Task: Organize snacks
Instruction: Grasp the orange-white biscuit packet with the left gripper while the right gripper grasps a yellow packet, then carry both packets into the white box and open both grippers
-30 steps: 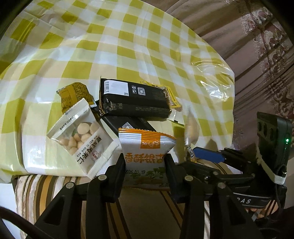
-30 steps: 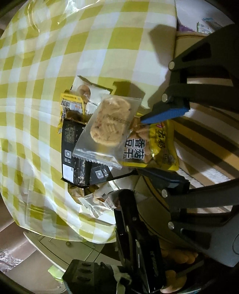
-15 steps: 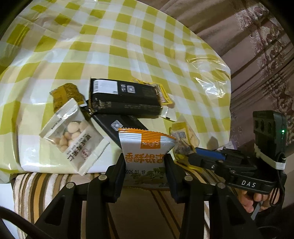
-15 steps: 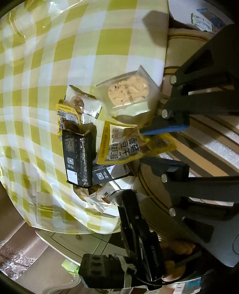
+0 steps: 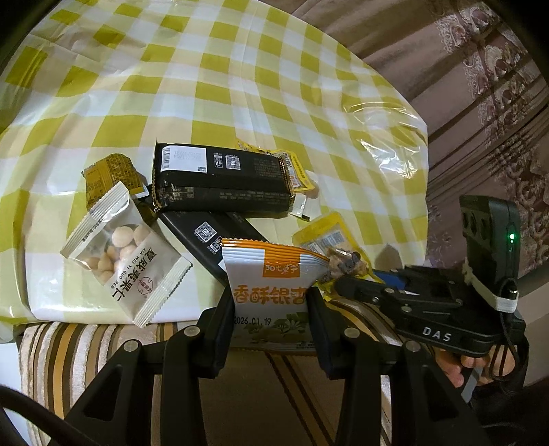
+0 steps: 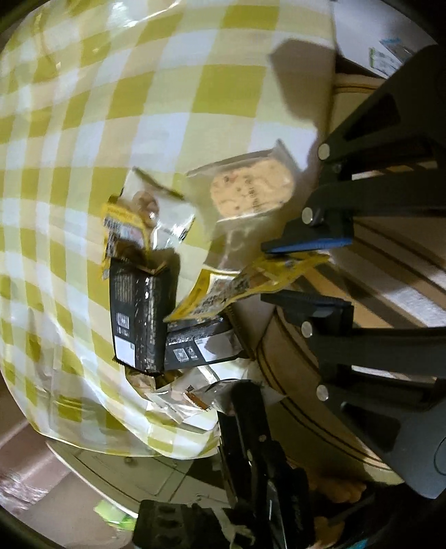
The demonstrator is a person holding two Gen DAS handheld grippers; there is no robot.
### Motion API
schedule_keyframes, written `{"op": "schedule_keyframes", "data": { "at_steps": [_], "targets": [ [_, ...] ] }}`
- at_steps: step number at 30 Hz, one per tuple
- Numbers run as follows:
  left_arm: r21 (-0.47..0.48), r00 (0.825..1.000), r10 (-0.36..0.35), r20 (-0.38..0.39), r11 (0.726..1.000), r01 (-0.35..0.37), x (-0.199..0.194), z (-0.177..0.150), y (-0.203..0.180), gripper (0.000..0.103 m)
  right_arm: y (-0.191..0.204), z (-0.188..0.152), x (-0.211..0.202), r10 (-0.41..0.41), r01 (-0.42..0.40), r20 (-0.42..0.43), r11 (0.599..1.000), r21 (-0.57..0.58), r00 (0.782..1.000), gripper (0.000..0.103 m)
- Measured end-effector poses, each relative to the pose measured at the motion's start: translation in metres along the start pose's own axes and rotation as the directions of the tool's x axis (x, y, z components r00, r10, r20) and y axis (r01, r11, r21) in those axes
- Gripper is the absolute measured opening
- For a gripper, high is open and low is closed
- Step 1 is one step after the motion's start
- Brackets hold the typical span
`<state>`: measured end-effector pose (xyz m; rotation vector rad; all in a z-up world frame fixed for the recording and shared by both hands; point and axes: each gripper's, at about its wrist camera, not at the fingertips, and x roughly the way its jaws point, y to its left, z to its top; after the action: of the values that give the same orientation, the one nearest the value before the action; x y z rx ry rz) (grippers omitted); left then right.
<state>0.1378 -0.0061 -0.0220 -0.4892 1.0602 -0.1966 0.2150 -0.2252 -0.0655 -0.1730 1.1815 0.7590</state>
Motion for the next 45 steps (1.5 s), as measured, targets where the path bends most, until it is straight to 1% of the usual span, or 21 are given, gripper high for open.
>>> {"op": "schedule_keyframes", "data": {
  "at_steps": [3, 5, 9, 14, 22, 28, 33, 36, 39, 43, 45],
  "targets": [
    [-0.001, 1.0, 0.001, 0.002, 1.0, -0.001, 0.0, 0.0, 0.0, 0.041, 0.002, 0.007, 0.01, -0.005, 0.005, -0.01, 1.0, -0.028, 1.0, 0.024],
    [-0.001, 1.0, 0.005, 0.004, 1.0, -0.005, 0.0, 0.001, 0.0, 0.041, 0.004, 0.008, 0.011, -0.007, 0.007, -0.001, 0.999, -0.04, 1.0, 0.023],
    [0.0, 1.0, 0.015, 0.009, 1.0, -0.015, -0.002, 0.0, -0.003, 0.041, 0.009, 0.006, 0.0, -0.01, 0.013, 0.043, 0.998, -0.06, 0.999, 0.023],
    [0.02, 1.0, 0.022, 0.018, 1.0, -0.023, -0.004, 0.003, -0.016, 0.041, -0.004, 0.0, -0.021, -0.009, 0.012, 0.092, 1.0, -0.024, 0.996, 0.023],
    [0.099, 1.0, 0.018, -0.007, 0.995, -0.017, 0.01, 0.01, -0.062, 0.041, -0.035, -0.014, -0.053, -0.025, 0.019, 0.158, 0.999, 0.041, 0.987, 0.023],
    [0.178, 0.999, 0.003, -0.037, 0.984, 0.004, 0.026, 0.019, -0.106, 0.041, -0.077, -0.034, -0.08, -0.061, 0.035, 0.207, 0.991, 0.128, 0.977, 0.023],
    [0.252, 0.997, -0.018, -0.079, 0.967, 0.037, 0.048, 0.023, -0.146, 0.041, -0.12, -0.061, -0.1, -0.117, 0.068, 0.219, 0.973, 0.22, 0.969, 0.023],
    [0.301, 0.994, -0.034, -0.104, 0.952, 0.064, 0.061, 0.025, -0.172, 0.041, -0.147, -0.079, -0.112, -0.168, 0.104, 0.219, 0.955, 0.277, 0.961, 0.023],
    [0.353, 0.99, -0.049, -0.133, 0.931, 0.094, 0.075, 0.026, -0.199, 0.041, -0.174, -0.096, -0.124, -0.22, 0.142, 0.209, 0.932, 0.332, 0.953, 0.023],
    [0.424, 0.983, -0.056, -0.176, 0.897, 0.127, 0.097, 0.025, -0.234, 0.041, -0.209, -0.118, -0.135, -0.288, 0.192, 0.185, 0.891, 0.411, 0.94, 0.023],
    [0.449, 0.978, -0.06, -0.202, 0.881, 0.147, 0.107, 0.022, -0.248, 0.041, -0.22, -0.126, -0.138, -0.316, 0.216, 0.171, 0.873, 0.437, 0.933, 0.023]
  ]
}}
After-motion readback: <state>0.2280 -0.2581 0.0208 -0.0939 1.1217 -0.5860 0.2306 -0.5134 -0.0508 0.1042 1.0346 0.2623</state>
